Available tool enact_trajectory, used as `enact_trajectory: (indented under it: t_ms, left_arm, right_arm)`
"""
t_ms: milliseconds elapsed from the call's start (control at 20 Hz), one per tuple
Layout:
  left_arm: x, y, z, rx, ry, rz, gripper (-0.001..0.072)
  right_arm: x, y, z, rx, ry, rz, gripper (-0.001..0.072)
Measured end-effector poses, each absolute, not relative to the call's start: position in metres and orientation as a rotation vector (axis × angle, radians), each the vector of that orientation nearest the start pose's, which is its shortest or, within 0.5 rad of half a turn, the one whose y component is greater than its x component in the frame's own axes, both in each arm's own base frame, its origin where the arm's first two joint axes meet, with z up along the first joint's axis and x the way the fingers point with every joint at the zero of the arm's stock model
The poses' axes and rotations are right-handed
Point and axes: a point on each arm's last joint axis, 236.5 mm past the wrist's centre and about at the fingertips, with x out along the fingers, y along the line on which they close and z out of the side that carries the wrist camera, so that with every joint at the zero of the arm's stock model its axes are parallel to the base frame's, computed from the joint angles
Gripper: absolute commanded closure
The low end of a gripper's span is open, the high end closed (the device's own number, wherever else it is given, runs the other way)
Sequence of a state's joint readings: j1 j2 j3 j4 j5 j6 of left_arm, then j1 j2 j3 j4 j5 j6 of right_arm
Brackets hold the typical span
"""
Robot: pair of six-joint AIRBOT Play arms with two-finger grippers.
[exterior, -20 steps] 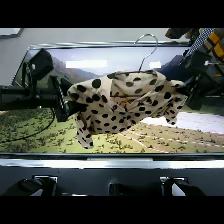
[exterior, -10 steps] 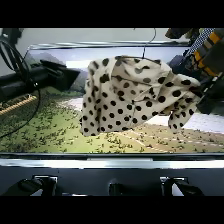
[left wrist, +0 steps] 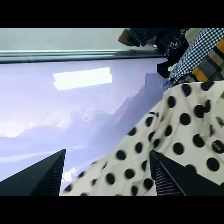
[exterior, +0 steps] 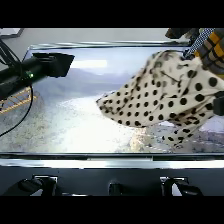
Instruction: Fold the clothes and pants, and hang the long-sleeved shirts on hangers.
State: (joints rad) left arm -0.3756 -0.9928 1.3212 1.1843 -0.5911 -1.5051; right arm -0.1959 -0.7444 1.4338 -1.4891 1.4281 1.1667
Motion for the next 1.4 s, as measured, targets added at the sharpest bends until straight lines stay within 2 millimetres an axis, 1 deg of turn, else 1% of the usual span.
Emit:
enact_trajectory:
  t_ms: [200,400,500,600,700,800,900,1000,1050,1150,1400]
  left_arm:
    - [0.4,-0.21,0.308,-0.247,0.302,-0.547,0.0108]
    - [0.4,-0.21,0.308,-0.246,0.301,-0.547,0.0109]
    - [0.4,-0.21,0.308,-0.246,0.303,-0.547,0.0108]
    - [0.401,-0.211,0.306,-0.246,0.306,-0.546,0.0109]
    - [0.402,-0.211,0.305,-0.246,0.309,-0.546,0.0109]
    - [0.403,-0.211,0.303,-0.245,0.312,-0.545,0.0109]
    - [0.404,-0.212,0.301,-0.245,0.316,-0.544,0.0109]
    - [0.405,-0.212,0.299,-0.245,0.321,-0.543,0.0109]
    - [0.406,-0.213,0.298,-0.245,0.324,-0.543,0.011]
    - [0.407,-0.213,0.296,-0.245,0.327,-0.543,0.011]
    - [0.408,-0.213,0.294,-0.244,0.332,-0.542,0.011]
  right_arm:
    - [0.26,-0.07,0.306,-0.184,0.615,-0.195,0.0689]
    - [0.232,-0.108,0.349,-0.147,0.445,-0.421,0.0688]
    - [0.217,-0.126,0.364,-0.14,0.392,-0.522,0.0688]
    - [0.203,-0.145,0.375,-0.126,0.353,-0.624,0.0688]
    - [0.187,-0.164,0.381,-0.083,0.322,-0.738,0.0688]
    - [0.168,-0.183,0.382,-0.037,0.312,-0.867,0.0689]
    - [0.157,-0.2,0.38,-0.004,0.313,-0.98,0.0689]
    - [0.155,-0.214,0.383,0.004,0.298,-1.07,0.0688]
    - [0.158,-0.22,0.385,0.006,0.286,-1.108,0.0688]
    - [0.169,-0.23,0.395,0.003,0.245,-1.155,0.0688]
    - [0.208,-0.247,0.444,-0.032,0.104,-1.216,0.0689]
